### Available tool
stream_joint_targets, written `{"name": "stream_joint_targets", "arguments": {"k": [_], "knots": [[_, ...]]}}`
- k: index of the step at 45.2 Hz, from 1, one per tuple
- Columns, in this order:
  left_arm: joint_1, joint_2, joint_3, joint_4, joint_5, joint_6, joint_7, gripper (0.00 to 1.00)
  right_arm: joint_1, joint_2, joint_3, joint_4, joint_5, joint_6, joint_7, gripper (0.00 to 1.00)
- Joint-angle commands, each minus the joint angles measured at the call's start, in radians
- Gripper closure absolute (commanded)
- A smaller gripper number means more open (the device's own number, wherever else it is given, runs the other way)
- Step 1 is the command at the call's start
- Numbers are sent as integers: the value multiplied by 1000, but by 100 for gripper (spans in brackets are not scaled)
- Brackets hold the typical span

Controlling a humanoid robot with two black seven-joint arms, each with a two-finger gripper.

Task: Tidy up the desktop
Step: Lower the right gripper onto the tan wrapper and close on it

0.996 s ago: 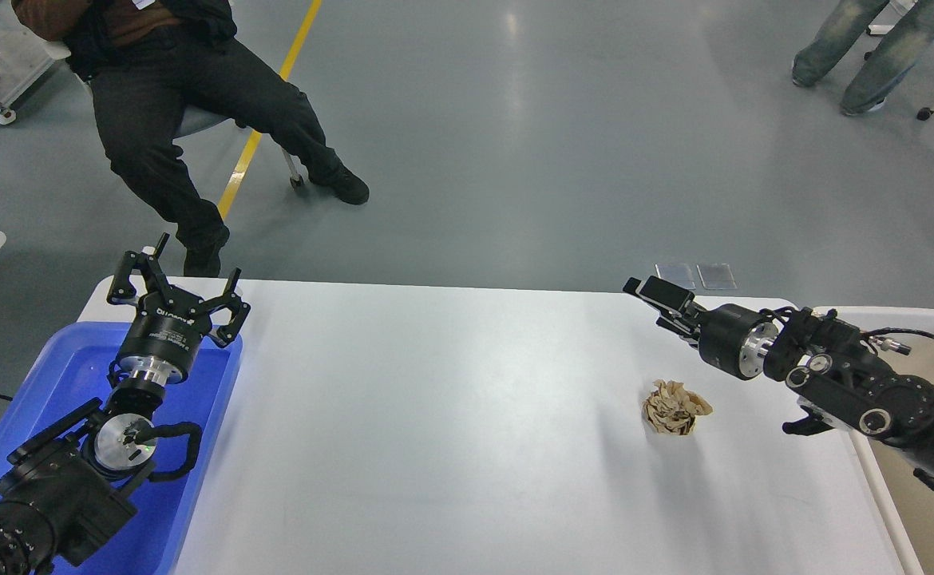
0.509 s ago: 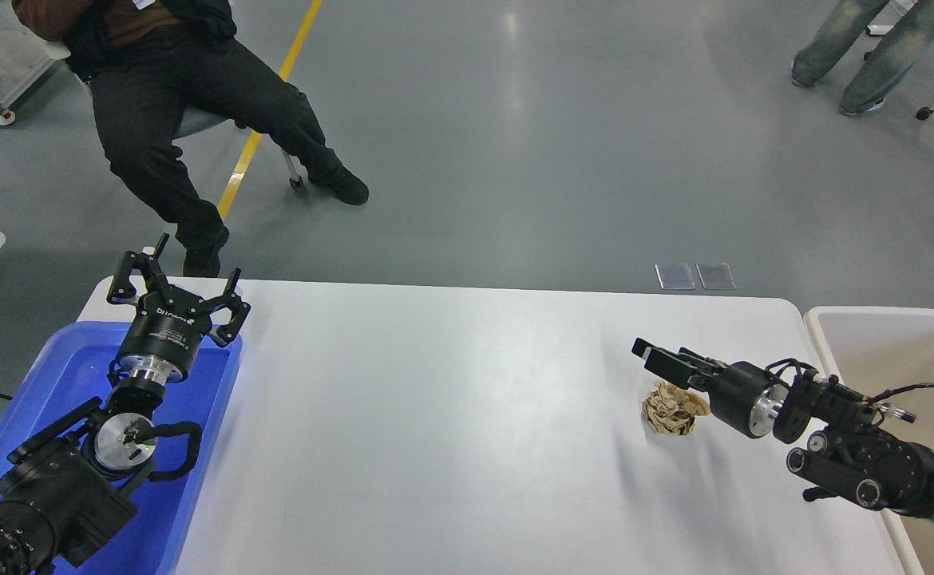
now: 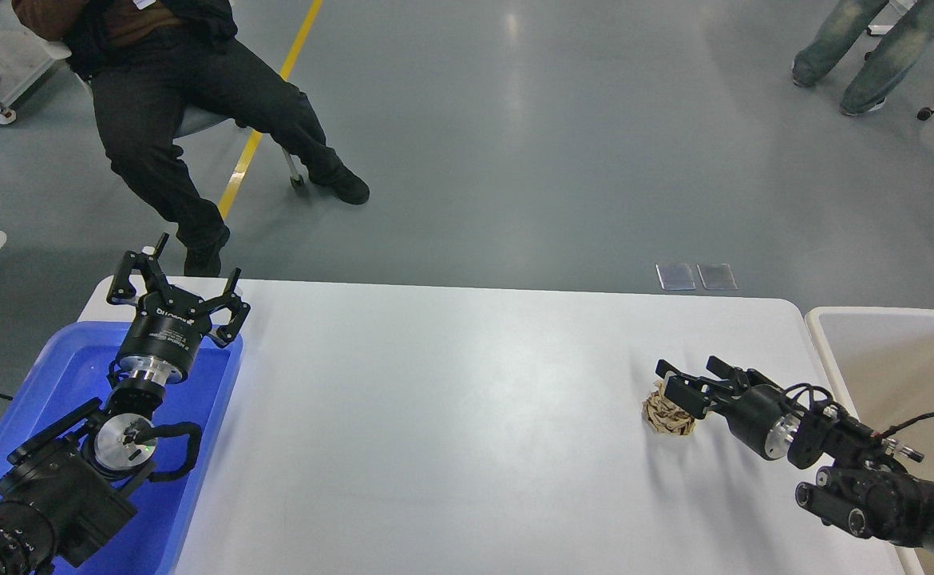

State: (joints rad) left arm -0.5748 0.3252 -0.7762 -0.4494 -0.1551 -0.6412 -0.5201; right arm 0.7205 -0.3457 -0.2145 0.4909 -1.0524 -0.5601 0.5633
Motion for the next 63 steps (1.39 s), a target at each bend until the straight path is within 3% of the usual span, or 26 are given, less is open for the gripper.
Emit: {"name": "stream_joint_targets", "arguments": {"k": [1, 24, 34, 48, 56, 63], "knots": [[0, 0, 0, 0, 0, 0, 0, 0, -27, 50, -20, -74, 3, -30, 24, 0], [0, 0, 0, 0, 0, 0, 0, 0, -49, 128, -19, -84, 6, -27, 35, 0], [0, 0, 0, 0, 0, 0, 0, 0, -64, 169, -20, -166, 14, -27, 38, 0], [1, 0, 0, 0, 0, 0, 0, 0, -84, 169, -20, -183, 20, -21, 58, 0], [0, 0, 0, 0, 0, 0, 0, 0, -85, 175, -22, -233, 20, -21, 101, 0], [0, 0, 0, 0, 0, 0, 0, 0, -90, 177, -23, -235, 20, -20, 109, 0]]}}
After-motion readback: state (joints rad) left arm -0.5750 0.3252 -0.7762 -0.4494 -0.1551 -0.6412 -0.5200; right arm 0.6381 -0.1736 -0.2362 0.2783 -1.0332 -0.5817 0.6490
